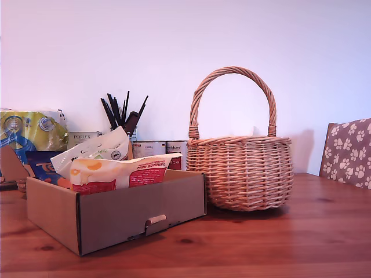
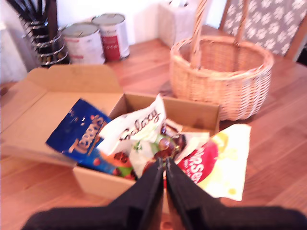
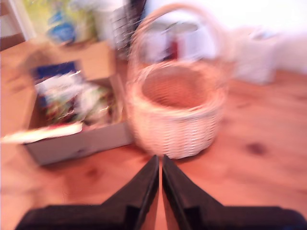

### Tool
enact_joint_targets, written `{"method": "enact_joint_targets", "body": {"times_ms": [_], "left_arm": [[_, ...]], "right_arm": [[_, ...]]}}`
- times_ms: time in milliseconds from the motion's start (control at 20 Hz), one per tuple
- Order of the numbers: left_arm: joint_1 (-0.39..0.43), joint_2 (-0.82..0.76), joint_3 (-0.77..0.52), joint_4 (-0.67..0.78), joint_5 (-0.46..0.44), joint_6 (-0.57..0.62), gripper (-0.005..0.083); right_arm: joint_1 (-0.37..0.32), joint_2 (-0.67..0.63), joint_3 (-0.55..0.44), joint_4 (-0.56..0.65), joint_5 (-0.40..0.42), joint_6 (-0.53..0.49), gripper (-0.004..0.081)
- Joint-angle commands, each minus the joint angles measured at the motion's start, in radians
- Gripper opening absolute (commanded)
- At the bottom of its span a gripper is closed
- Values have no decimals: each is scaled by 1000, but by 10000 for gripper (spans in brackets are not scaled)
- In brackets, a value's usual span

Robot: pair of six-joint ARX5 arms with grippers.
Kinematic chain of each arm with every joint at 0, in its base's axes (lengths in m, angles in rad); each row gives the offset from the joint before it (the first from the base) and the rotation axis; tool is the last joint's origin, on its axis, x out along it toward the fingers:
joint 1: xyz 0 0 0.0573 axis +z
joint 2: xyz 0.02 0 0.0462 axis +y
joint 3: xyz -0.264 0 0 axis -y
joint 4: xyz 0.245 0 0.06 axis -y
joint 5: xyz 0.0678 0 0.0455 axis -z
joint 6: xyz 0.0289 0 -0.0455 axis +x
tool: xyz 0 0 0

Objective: Move the bags of Easter eggs from the cardboard box on the left into the woven basket on the right side.

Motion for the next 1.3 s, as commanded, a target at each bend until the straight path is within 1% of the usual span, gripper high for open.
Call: {"method": "enact_joint_targets", "body": {"times_ms": [0, 50, 100, 250, 300, 350, 450, 550, 650, 700, 800, 950, 1100, 1150, 1250], "left_arm": [[-1, 51, 25, 13, 40, 27, -11], [-2, 95, 34, 15, 73, 82, 21], [-3, 140, 40, 27, 90, 150, 108], [-5, 282, 47, 154, 80, 250, 505], [-5, 329, 56, 193, 63, 310, 584], [-5, 375, 71, 215, 57, 356, 604], [-5, 472, 103, 256, 56, 454, 605], [-3, 565, 144, 275, 48, 483, 611], [-3, 646, 193, 282, 17, 505, 612], [-3, 689, 223, 279, 9, 546, 612], [0, 777, 287, 267, 46, 570, 612], [31, 911, 404, 214, 98, 584, 612], [78, 1053, 536, 41, 186, 588, 611], [96, 1098, 566, -6, 190, 588, 611], [117, 1166, 586, -43, 190, 594, 611]], "right_arm": [[-2, 46, 11, 21, -69, 0, -12], [-2, 72, 11, 44, -109, 0, -12], [-2, 99, 11, 69, -142, 0, -13], [-2, 168, 11, 120, -153, 0, -13], [-2, 188, 11, 124, -153, 0, -13], [-2, 205, 11, 125, -153, 0, -13], [-2, 233, 11, 124, -153, 0, -13], [-2, 248, 11, 125, -154, 0, -13], [-2, 253, 11, 125, -153, 0, -13], [-2, 254, 11, 126, -153, 0, -13], [-2, 254, 11, 133, -153, 0, -13], [-2, 254, 11, 146, -153, -1, -13], [-2, 254, 11, 147, -153, -1, -13], [-2, 254, 11, 147, -153, -1, -13], [-2, 254, 11, 147, -153, -1, -13]]}}
